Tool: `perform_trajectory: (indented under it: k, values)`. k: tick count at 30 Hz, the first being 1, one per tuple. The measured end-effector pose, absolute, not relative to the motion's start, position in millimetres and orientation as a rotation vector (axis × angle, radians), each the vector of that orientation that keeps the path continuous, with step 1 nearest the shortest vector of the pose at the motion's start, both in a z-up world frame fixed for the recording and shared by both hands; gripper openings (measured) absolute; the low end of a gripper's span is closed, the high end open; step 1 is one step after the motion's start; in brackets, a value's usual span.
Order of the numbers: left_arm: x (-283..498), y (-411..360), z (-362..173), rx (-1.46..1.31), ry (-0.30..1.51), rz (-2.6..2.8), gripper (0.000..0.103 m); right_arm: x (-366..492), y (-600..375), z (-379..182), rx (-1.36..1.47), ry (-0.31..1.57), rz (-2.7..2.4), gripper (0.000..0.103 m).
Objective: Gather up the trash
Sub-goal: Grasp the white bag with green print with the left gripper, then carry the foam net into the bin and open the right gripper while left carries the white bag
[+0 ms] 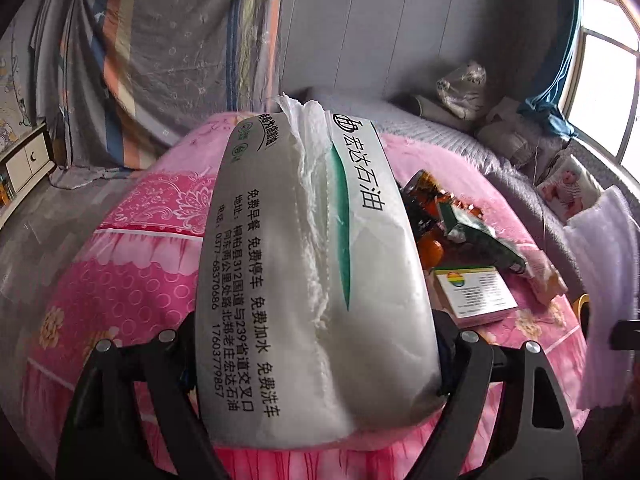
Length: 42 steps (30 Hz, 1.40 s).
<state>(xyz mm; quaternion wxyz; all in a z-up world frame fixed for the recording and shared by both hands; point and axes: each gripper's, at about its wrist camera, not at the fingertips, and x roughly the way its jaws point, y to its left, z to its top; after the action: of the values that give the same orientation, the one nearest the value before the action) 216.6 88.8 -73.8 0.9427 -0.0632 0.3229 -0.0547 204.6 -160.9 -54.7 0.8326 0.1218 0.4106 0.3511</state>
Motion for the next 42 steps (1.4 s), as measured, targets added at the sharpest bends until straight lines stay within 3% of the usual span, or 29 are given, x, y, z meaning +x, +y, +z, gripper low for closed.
perform_trajectory:
  k: [8, 17, 42]
  values:
    - [136, 57, -21, -0.122, 0.476, -0.162, 0.079, 188, -191, -78, 0.338, 0.928, 0.715, 0.024]
    - [111, -20, 12, -0.073, 0.38, -0.347, 0.079, 168, -254, -77, 0.42, 0.869, 0.588, 0.025]
    - [108, -158, 16, 0.075, 0.366, -0.772, 0.079, 114, -457, -103, 0.602, 0.704, 0.061, 0.024]
